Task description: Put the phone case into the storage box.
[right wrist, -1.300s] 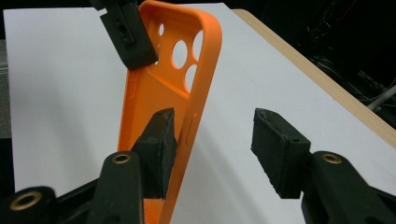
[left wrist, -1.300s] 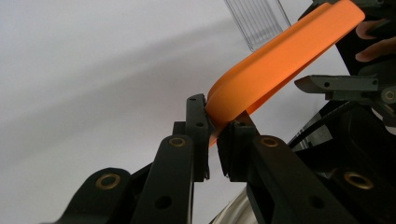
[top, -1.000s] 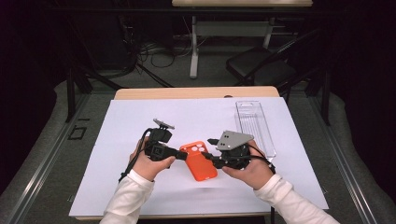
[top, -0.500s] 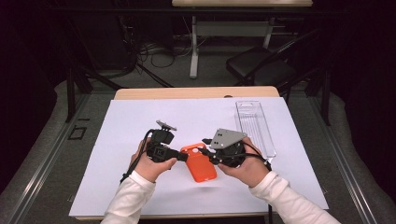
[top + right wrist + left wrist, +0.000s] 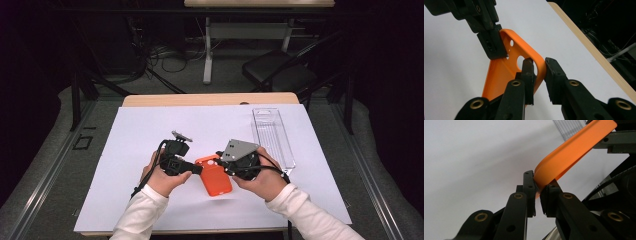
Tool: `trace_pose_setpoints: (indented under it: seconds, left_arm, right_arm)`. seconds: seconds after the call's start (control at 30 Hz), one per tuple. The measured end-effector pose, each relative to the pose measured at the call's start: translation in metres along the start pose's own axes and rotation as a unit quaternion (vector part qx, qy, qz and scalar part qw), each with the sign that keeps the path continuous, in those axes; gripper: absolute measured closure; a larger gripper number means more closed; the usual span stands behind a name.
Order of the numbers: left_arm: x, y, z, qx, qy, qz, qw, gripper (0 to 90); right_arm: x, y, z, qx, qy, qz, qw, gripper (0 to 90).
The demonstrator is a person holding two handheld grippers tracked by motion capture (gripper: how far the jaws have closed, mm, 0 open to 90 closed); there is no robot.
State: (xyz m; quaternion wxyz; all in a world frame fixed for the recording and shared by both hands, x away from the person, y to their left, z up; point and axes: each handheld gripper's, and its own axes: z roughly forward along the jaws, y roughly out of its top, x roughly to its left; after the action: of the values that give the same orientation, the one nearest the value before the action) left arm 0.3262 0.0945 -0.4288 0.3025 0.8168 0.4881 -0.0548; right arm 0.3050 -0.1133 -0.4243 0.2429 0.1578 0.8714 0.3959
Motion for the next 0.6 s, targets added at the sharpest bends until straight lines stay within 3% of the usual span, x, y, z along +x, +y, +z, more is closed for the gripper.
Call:
trace_pose_setpoints:
  seconds: [0.4, 0.6]
  left_arm:
    - [-0.0001, 0.0, 0.002, 0.005, 0.0, 0.001, 1.0, 83.2]
    - [-0.0005, 0.0003, 0.0011, 0.001, -0.009, -0.001, 1.0, 82.4]
  right_arm:
    - [0.0009, 0.0003, 0.0, 0.004, -0.003, 0.004, 1.0, 79.1]
    - [0.001, -0.0002, -0.0014, 0.002, -0.011, 0.002, 0.9999, 80.3]
